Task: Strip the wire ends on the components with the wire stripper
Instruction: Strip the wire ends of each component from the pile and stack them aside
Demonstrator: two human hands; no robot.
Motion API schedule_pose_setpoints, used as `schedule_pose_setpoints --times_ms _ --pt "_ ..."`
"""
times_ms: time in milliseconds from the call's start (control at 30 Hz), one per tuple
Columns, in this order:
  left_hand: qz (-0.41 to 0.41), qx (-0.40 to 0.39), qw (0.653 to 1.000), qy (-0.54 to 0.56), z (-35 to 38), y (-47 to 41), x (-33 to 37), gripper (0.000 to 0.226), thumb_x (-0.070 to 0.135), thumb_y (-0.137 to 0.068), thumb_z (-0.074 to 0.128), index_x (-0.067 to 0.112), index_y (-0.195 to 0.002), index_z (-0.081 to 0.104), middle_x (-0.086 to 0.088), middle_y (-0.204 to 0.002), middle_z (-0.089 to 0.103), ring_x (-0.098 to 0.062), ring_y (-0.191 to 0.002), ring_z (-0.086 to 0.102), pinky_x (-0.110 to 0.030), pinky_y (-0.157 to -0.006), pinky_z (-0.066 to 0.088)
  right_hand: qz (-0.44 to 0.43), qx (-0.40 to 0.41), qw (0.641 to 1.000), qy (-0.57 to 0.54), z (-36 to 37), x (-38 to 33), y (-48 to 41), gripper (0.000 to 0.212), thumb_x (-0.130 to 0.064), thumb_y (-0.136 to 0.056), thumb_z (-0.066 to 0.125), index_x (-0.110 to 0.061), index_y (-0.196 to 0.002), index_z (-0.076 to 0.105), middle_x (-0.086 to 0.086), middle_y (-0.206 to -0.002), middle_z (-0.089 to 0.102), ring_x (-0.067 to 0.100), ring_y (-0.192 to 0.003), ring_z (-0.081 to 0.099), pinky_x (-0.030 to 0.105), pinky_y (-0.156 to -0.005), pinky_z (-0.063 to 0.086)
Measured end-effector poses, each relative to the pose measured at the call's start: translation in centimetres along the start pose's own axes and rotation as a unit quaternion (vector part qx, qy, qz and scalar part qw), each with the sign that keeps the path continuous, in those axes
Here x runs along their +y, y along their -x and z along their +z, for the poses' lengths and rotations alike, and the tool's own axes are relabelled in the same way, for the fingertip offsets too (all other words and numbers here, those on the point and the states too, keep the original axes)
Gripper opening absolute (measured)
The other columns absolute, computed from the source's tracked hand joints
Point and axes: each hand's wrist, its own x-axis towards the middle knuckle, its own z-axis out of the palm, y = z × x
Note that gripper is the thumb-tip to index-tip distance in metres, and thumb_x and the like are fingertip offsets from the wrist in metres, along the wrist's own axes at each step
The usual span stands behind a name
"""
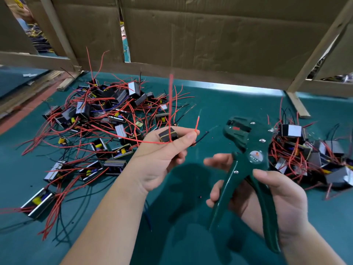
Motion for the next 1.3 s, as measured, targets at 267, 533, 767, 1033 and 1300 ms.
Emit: schedule_pose_setpoints --times_ms 267,533,767,1033,1300 --pt "0.005 0.015 0.991 -0.134 0.9 0.0 -1.0 0.018 0.006 -0.083 0.070 0.015 -0.068 0.070 0.003 -0.059 0.063 -0.005 -0.043 0.042 -0.014 -0.043 0.035 -0.073 0.066 0.994 0.036 -0.2 0.1 -0.1 0.080 -0.021 -0.057 0.083 0.001 -0.129 0.056 0.030 -0.089 0.062 0.043 -0.073 0.063 0.054 -0.073 0.053" --pt "0.024 0.039 0.998 -0.048 -1.1 -0.4 0.7 0.007 0.011 -0.065 0.079 0.013 -0.066 0.073 0.000 -0.052 0.054 -0.007 -0.039 0.032 -0.016 -0.041 0.020 -0.110 0.136 0.982 0.064 -0.8 -1.3 0.2 0.091 -0.026 -0.053 0.085 -0.007 -0.135 0.050 0.026 -0.113 0.065 0.038 -0.071 0.066 0.050 -0.069 0.056" --pt "0.023 -0.037 0.998 -0.043 -0.8 0.0 0.5 0.007 0.015 -0.071 0.068 0.015 -0.068 0.074 0.003 -0.046 0.046 -0.007 -0.038 0.029 -0.014 -0.041 0.023 0.068 0.034 0.995 0.058 -0.2 -0.3 0.3 0.071 -0.030 -0.057 0.085 0.003 -0.116 0.063 0.031 -0.097 0.065 0.042 -0.070 0.063 0.053 -0.067 0.053" --pt "0.051 -0.053 0.994 -0.082 -0.9 0.3 0.4 0.013 0.008 -0.072 0.066 0.016 -0.063 0.072 0.004 -0.045 0.043 -0.008 -0.038 0.032 -0.013 -0.042 0.028 0.118 -0.076 0.990 0.012 0.1 -0.5 0.5 0.049 -0.026 -0.077 0.072 0.002 -0.115 0.061 0.023 -0.087 0.063 0.039 -0.076 0.063 0.053 -0.075 0.052" --pt "0.029 -0.083 0.992 -0.094 -1.5 0.4 1.2 0.010 0.005 -0.059 0.070 0.015 -0.056 0.069 0.006 -0.040 0.036 -0.005 -0.033 0.022 -0.007 -0.046 0.022 0.127 -0.068 0.984 0.103 -0.4 0.1 0.7 0.048 -0.032 -0.075 0.076 -0.002 -0.110 0.063 0.023 -0.084 0.064 0.039 -0.074 0.063 0.055 -0.077 0.048"
